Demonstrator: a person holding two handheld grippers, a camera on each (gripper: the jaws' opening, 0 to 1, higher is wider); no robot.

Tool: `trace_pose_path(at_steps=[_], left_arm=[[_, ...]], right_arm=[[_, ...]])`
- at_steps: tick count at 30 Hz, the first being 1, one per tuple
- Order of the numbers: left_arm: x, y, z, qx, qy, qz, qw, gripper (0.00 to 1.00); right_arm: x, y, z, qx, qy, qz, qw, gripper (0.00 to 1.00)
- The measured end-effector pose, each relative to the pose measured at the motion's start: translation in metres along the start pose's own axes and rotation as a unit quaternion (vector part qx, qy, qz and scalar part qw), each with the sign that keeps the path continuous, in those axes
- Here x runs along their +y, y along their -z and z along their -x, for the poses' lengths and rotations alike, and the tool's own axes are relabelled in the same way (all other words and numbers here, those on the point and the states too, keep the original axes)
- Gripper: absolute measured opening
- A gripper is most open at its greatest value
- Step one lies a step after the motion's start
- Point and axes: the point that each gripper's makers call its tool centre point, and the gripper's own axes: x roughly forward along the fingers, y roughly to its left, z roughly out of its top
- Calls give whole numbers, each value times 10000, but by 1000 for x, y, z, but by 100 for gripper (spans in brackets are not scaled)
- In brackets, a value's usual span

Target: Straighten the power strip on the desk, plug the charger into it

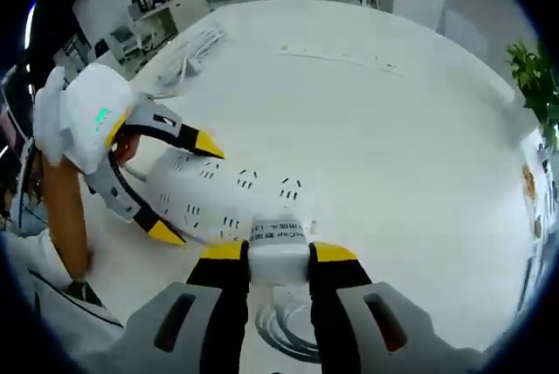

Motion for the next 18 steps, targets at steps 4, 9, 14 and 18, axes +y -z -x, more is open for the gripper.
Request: trace_pose_path(at_steps=[4, 9, 14, 18], left_arm=[[2, 0, -1, -11, -4, 4, 10000, 71], [3, 1, -1, -37, 6, -2, 10000, 71], [2, 0, -1, -43, 10, -7, 10000, 71], [2, -1, -1, -38, 7, -8, 10000, 71]], right_arm=[[15, 1, -10, 101, -102, 265, 9995, 26], [7, 1, 13, -77, -99, 135, 9998, 26], [12, 18, 29, 261, -503, 2, 9984, 26], [8, 29, 26, 570, -590, -41, 9966, 26]])
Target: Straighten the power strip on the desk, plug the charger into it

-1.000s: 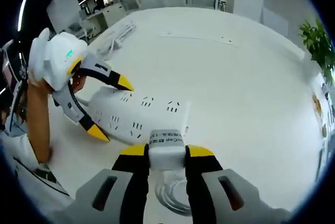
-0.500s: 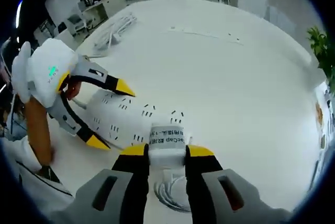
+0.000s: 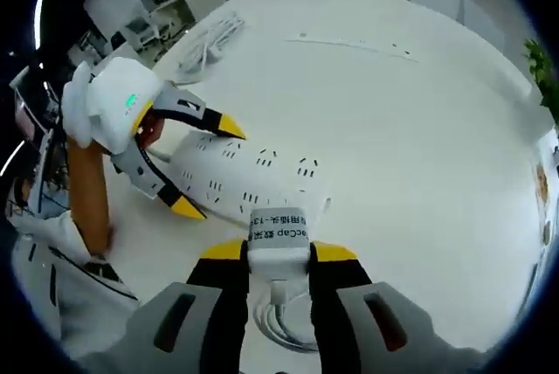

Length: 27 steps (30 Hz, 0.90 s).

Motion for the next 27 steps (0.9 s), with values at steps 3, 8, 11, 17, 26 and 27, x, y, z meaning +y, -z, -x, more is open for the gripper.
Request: trace_pose_path(at_steps=[3, 8, 11, 17, 26, 27], left_arm=[[0, -1, 0, -4, 0, 0, 10000, 71], [0, -2, -1, 5, -3, -2, 10000, 71], [0, -3, -2, 9, -4, -4, 10000, 71], [0, -4, -3, 4, -2, -8, 10000, 71], [0, -5, -3, 4, 0, -10, 10000, 71], [-1, -5, -4, 9, 0, -11, 10000, 71]], right_arm=[[-4, 2, -2, 179, -41, 45, 9998, 26], [-9, -3, -5, 444, -184, -34, 9988, 26], [-12, 2, -12, 654, -144, -47, 9977, 26], [-12, 5, -11, 786, -105, -58, 9968, 26], [-13, -5, -9, 975, -1, -33, 9952, 26], [-13, -8, -9, 952, 25, -56, 9954, 26]])
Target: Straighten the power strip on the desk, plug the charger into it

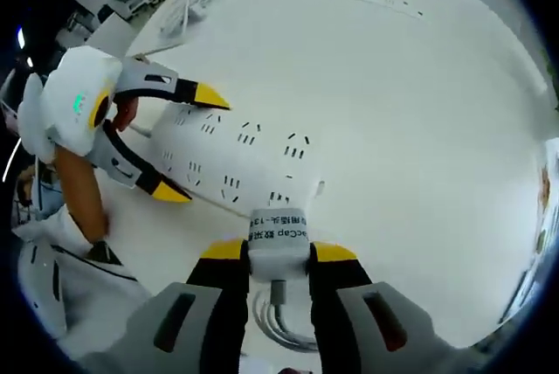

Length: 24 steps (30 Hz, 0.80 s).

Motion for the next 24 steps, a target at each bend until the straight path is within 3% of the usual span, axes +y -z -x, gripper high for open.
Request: trace_pose_path(at_steps=[6, 9, 12, 16, 18, 20, 24], left_arm=[[-1, 0, 0, -8, 4, -9, 10000, 71], [-1, 1, 0, -12, 9, -17, 10000, 71], [-1, 1, 1, -7, 9, -20, 10000, 71], [-1, 2, 1, -7, 12, -24, 10000, 71], [-1, 2, 2, -7, 14, -26, 10000, 71], [-1, 3, 2, -7, 16, -19, 10000, 71], [-1, 3, 3, -8, 22, -33, 10000, 71]], right_arm=[[4, -16, 1, -230, 293, -13, 9993, 26], [5, -27, 2, -599, 374, -137, 9974, 26], [8, -24, 1, -634, 490, -94, 9967, 26], [7, -28, 3, -1075, 582, -309, 9920, 26], [6, -29, 3, -1244, 514, -536, 9895, 26], [7, -20, 0, -1188, 312, -768, 9895, 26], [4, -22, 2, -1468, 378, -802, 9852, 26]])
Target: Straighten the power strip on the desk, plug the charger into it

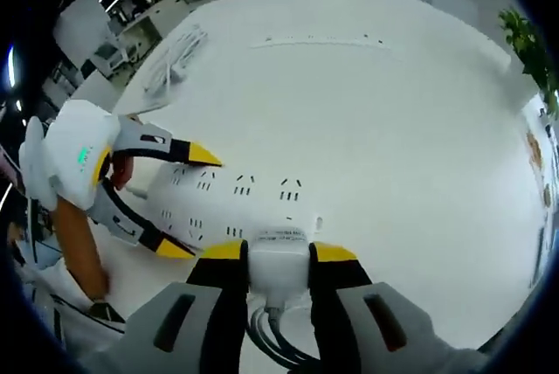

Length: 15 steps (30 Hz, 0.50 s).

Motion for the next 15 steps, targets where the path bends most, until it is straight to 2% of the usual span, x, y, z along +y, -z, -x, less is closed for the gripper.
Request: trace_pose_path(at_steps=[4, 9, 15], left_arm=[[1, 0, 1, -7, 0, -9, 10000, 71], [1, 1, 1, -6, 2, -16, 10000, 71], [2, 1, 2, -7, 4, -20, 10000, 71]], right_arm=[[0, -8, -3, -143, -40, -50, 9999, 25], [1, -16, -5, -295, 80, 16, 9995, 25], [4, -11, -4, -434, 241, 185, 9986, 25]])
